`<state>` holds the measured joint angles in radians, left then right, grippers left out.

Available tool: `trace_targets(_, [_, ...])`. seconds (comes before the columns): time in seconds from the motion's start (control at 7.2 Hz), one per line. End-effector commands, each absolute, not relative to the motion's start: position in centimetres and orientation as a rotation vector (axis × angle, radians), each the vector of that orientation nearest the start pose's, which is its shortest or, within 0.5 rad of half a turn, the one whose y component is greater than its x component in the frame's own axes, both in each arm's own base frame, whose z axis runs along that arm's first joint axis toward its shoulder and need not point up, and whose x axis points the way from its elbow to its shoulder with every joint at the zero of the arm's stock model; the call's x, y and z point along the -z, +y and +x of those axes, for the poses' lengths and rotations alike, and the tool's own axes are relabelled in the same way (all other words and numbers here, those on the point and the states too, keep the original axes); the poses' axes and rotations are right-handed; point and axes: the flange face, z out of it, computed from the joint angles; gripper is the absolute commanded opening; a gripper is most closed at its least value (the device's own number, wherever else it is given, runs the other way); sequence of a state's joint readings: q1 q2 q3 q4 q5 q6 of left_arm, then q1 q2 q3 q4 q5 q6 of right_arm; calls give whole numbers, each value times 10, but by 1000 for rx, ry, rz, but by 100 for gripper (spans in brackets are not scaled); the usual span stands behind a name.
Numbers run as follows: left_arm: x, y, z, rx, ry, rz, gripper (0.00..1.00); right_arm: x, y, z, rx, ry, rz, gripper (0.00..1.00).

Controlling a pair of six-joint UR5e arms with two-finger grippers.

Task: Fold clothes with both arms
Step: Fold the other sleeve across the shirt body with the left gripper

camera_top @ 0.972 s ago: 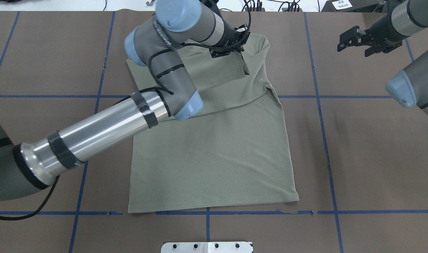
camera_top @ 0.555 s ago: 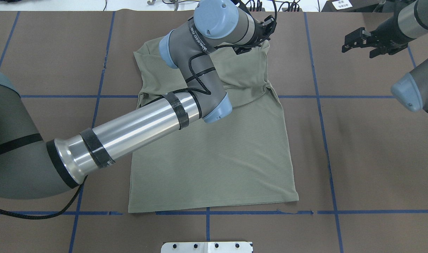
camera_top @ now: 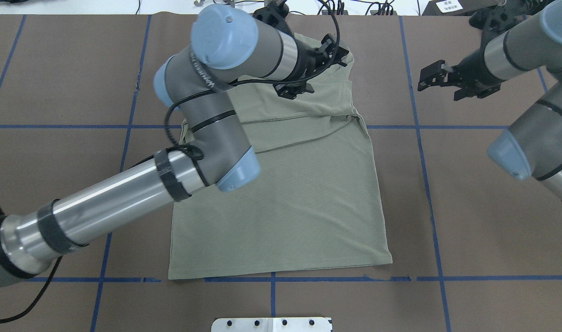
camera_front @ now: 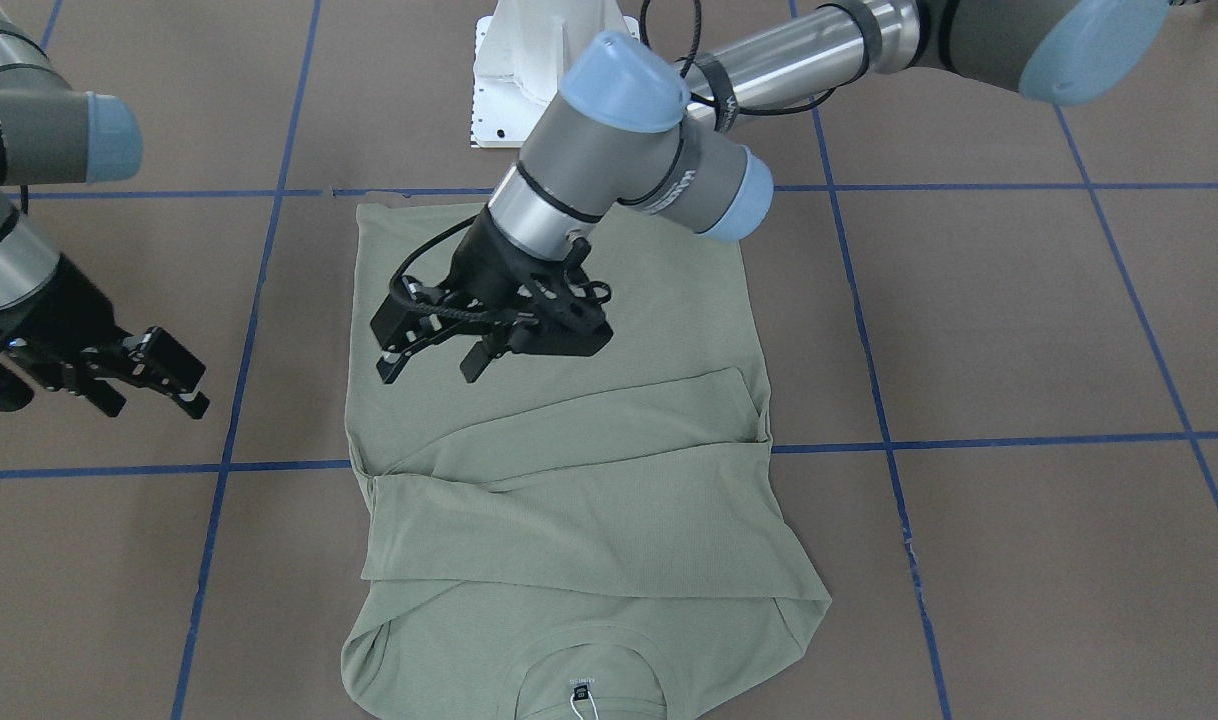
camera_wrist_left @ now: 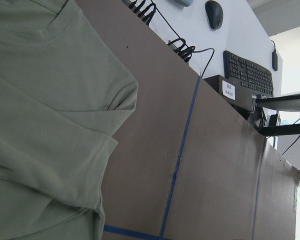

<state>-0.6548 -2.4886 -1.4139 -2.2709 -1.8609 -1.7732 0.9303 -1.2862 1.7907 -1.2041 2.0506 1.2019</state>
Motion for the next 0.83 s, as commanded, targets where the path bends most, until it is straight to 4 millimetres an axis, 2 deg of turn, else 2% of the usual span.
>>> trace_targets(0.0, [-114, -485, 457, 420, 1455, 122, 90, -341, -420, -364, -424, -962, 139, 100])
trace_targets(0.14, [-129, -481, 452, 425, 1443, 118, 90, -341, -361, -403, -490, -957, 127, 100])
trace_targets(0.28, [-131, -480, 452, 424, 1441, 116, 89, -340, -305, -442, -507, -949, 169, 100])
trace_targets(0.42, [-141, -479, 454, 429, 1426, 110, 89, -356, -262, -458, -516, -924, 186, 100])
trace_targets(0.56, [-149, -479, 455, 431, 1417, 106, 89, -371, -233, -461, -496, -901, 208, 99])
trace_targets(0.69, [-150, -479, 457, 430, 1416, 104, 89, -385, -218, -462, -516, -881, 186, 98])
